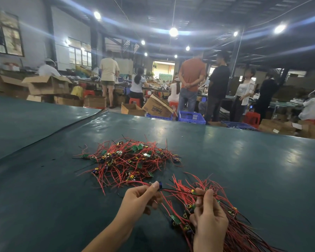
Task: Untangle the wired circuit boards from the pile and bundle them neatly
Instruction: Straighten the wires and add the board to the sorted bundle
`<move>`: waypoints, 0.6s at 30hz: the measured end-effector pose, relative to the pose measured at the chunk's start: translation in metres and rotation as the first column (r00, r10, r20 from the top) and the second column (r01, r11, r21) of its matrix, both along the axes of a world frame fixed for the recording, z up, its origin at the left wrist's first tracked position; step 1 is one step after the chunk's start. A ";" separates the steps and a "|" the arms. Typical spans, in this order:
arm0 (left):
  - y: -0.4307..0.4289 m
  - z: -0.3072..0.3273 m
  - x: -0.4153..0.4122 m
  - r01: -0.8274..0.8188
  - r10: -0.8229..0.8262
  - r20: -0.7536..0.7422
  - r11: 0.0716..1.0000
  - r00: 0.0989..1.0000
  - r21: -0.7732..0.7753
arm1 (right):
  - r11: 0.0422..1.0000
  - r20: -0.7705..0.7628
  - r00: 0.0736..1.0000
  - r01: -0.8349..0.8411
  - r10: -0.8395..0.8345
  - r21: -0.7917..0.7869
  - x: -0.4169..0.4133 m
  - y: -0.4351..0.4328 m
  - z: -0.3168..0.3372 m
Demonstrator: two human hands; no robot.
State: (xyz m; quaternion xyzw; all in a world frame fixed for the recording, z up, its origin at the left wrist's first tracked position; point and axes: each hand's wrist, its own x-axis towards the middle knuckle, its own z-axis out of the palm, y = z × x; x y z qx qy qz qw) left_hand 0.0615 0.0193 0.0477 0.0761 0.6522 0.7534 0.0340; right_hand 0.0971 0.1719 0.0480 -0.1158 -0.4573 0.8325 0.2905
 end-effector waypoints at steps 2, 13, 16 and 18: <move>0.003 0.000 0.001 -0.028 0.028 -0.013 1.000 1.000 -0.002 | 1.000 -0.035 0.999 -0.027 0.027 0.014 0.003 -0.001 0.002; 0.003 0.003 -0.008 0.178 -0.218 0.206 0.964 0.954 0.196 | 0.916 0.106 0.948 -0.318 0.300 0.247 0.002 -0.013 -0.008; 0.008 -0.002 -0.004 0.339 -0.359 0.215 0.932 0.908 0.128 | 0.824 0.214 0.888 -0.459 0.407 0.333 0.006 -0.023 -0.010; 0.008 -0.005 0.000 0.424 -0.438 0.217 0.899 0.872 0.110 | 0.799 0.230 0.874 -0.484 0.428 0.356 0.008 -0.026 -0.010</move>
